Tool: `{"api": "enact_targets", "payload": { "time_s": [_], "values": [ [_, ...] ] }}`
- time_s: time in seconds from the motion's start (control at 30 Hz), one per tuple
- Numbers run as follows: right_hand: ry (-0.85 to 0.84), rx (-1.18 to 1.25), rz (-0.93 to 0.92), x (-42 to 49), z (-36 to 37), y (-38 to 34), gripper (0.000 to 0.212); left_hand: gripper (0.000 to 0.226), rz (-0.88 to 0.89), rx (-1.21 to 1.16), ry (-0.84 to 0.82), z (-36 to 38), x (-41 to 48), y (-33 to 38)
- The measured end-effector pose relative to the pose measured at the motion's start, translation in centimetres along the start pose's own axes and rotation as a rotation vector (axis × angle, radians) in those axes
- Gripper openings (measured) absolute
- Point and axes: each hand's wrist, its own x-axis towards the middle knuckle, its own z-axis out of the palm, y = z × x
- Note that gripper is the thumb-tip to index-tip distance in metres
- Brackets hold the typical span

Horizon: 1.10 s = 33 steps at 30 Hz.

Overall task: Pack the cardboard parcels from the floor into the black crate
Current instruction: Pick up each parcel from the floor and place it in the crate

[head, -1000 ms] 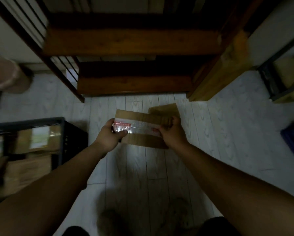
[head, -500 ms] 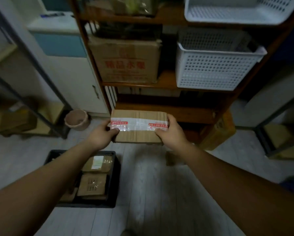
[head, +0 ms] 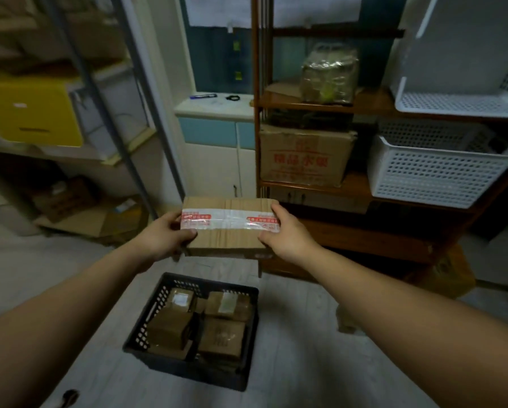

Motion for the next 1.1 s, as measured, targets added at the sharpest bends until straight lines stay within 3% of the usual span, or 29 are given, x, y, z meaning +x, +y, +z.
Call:
{"api": "enact_targets", "payload": {
  "time_s": [0.1, 0.3, 0.57, 0.87, 1.03, 1.1],
  "values": [
    [-0.012, 0.010, -0.002, 0.6, 6.0, -3.1, 0.080, 0.061, 0.009, -0.037, 0.021, -5.3, -0.4, -3.7],
    [-0.043, 0.010, 0.090, 1.8, 16.8, -5.0, 0.084, 0.066, -0.051, 0.023, -0.001, -12.3, 0.2, -10.8],
    [-0.009, 0.000, 0.159, 6.3, 20.5, -4.1, 0.084, 0.059, -0.032, 0.076, -0.085, -13.8, 5.8, -13.8],
    [-0.039, -0.004, 0.190, 13.0, 26.0, -2.0, 0.083, 0.045, -0.205, -0.049, -0.022, -15.5, 15.0, -19.7],
    [-0.003, -0.041, 0.293, 13.6, 30.2, 0.9, 0.099, 0.082, -0.220, -0.003, -0.149, -14.9, 18.5, -24.4],
    [0.013, -0.034, 0.340, 13.1, 32.5, 2.4, 0.099, 0.082, -0.195, 0.021, -0.237, -14.5, 19.2, -26.7]
  ]
}}
